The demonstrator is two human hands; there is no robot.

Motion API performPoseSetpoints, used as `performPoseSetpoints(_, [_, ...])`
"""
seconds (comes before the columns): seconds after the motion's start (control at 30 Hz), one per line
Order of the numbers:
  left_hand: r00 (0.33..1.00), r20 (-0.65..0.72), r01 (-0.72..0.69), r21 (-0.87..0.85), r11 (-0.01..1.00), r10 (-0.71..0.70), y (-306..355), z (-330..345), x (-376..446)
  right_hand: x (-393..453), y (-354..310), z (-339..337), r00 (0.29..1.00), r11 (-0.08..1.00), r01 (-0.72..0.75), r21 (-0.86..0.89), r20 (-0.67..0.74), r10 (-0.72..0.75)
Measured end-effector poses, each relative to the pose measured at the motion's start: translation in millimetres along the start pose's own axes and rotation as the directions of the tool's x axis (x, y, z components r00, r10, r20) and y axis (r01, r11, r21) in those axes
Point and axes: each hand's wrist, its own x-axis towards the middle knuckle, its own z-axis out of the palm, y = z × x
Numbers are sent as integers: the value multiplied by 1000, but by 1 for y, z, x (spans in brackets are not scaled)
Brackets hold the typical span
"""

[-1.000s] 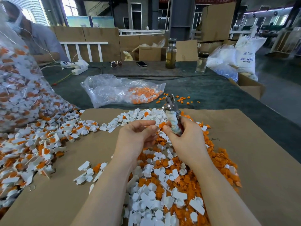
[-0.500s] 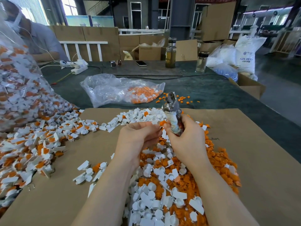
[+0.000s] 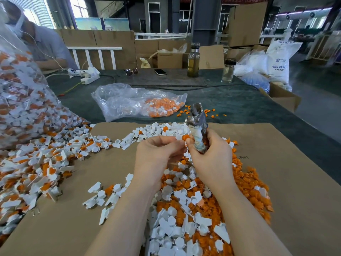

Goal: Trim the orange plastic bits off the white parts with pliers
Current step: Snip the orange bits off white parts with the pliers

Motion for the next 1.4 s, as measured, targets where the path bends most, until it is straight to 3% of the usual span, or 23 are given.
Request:
performPoseSetpoints(0.3, [994, -76, -73, 134, 988, 84, 3, 6, -3, 0, -2, -1, 1000, 1000, 8, -6, 17, -8])
performPoseSetpoints(0.7, [982, -132, -87, 309, 947, 134, -1, 7, 0, 5, 2, -5, 977, 999, -47, -18, 207, 50])
performPoseSetpoints(0.9, [978, -137, -113, 290, 950, 158, -1, 5, 2, 7, 4, -9, 961, 994, -106, 39, 260, 92])
performPoseSetpoints(1.17, [971, -104, -193, 188, 963, 215, 3, -2, 3, 9, 6, -18, 888, 988, -138, 75, 452, 90])
performPoseSetpoints(1.27, [972, -88, -199, 191, 961, 219, 3, -3, 3, 7, 7, -17, 906, 987, -137, 82, 414, 91])
performPoseSetpoints(1.4, [975, -94, -171, 248, 954, 199, 1, 0, 3, 7, 3, -11, 963, 987, -123, 105, 252, 94])
